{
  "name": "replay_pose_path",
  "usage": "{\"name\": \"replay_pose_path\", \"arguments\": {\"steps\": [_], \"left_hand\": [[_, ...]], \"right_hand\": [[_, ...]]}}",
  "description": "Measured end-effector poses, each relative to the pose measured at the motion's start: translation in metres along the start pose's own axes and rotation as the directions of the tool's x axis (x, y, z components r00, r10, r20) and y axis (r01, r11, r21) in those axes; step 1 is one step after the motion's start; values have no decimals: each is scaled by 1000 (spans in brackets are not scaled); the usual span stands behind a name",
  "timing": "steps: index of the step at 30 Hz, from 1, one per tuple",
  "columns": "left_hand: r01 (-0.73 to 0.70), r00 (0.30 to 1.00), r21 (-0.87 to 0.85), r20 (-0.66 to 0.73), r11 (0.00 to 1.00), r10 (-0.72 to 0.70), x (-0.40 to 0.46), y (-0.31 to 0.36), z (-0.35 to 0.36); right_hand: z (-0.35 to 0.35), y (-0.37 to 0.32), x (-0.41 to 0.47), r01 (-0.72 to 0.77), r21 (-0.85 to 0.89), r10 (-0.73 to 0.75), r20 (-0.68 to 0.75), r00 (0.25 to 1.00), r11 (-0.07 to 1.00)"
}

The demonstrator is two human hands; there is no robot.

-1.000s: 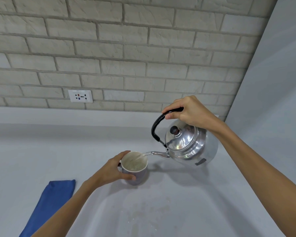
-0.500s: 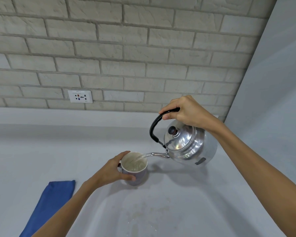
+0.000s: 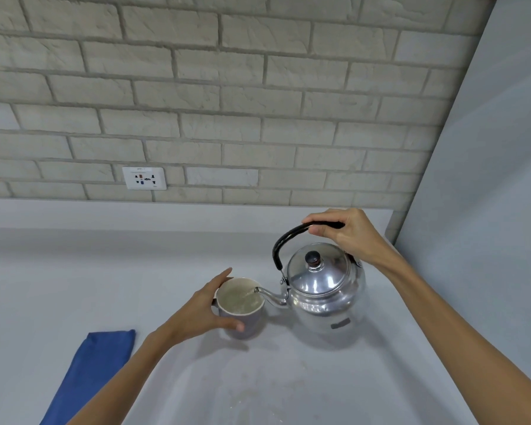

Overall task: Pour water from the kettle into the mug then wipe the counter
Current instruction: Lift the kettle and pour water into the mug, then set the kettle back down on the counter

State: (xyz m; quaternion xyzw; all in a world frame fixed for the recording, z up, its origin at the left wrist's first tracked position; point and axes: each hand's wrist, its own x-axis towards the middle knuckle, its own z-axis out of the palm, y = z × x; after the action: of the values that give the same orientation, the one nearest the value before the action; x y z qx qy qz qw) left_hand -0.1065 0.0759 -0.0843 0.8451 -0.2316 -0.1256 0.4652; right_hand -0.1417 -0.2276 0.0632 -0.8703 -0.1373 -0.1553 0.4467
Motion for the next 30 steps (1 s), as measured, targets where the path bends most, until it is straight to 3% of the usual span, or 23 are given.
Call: {"name": "replay_pose_path", "arguments": {"steps": [4,9,14,18,21,30], "left_hand": [[-49,998,-89,-50,995,45,3,22,-3],[-251,957,-6,-148,968,248,22,72,-8],[-373,924,-23,-103,928,369,52,129,-10],[-330,943,-34,-50,943,328,84,156,-7],[-336,939,53,-54,940,338,100,155,-2],[-223,971,-33,-100,974,219,141,114,12]], "right_hand": [[-5,8,-4,2,76,3,-58,998,997],[-15,10,-3,42,194,-17,-129,991,980],[-21,18,5,65,264,-13,-197,980,962],[-18,33,19,79,297,-2,-252,968,952],[-9,45,21,78,315,10,-268,963,946],[23,97,35,-11,342,78,-183,980,940]]}}
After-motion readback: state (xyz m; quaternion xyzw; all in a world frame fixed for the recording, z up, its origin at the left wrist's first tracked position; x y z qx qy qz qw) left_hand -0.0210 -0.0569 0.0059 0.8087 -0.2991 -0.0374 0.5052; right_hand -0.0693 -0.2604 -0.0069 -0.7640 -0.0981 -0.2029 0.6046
